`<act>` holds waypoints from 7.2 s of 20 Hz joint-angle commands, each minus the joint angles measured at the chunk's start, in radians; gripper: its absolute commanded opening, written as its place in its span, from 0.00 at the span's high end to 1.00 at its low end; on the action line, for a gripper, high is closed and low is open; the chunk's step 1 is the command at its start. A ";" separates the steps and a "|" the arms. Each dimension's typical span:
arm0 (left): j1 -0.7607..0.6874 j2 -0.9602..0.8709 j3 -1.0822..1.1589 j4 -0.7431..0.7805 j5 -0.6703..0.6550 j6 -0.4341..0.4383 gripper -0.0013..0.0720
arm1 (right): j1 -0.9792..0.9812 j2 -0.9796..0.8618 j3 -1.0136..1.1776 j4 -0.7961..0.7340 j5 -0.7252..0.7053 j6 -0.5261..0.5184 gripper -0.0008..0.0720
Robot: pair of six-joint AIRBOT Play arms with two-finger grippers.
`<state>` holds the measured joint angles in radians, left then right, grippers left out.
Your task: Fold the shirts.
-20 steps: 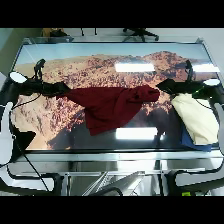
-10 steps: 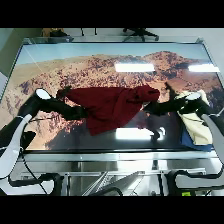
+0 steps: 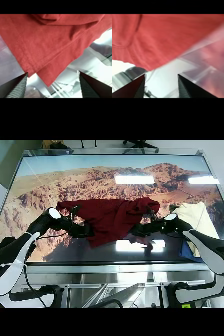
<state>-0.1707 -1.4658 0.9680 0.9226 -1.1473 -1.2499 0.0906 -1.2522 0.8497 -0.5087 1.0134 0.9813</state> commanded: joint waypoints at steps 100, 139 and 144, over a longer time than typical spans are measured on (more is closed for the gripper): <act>-0.209 0.160 -0.184 0.030 0.005 -0.162 0.96 | -0.117 -0.065 0.674 -0.161 0.357 0.080 0.96; 0.211 -0.253 0.709 -0.055 0.321 0.101 0.96 | -0.311 -0.232 0.627 0.264 -0.121 -0.258 0.96; 0.220 -0.272 0.709 -0.050 0.312 0.102 0.46 | -0.338 -0.234 0.631 0.284 -0.117 -0.269 0.43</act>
<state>0.0429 -1.7226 1.6775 0.8703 -0.8379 -1.1500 -0.2375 -1.4742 1.4799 -0.2344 0.8932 0.7269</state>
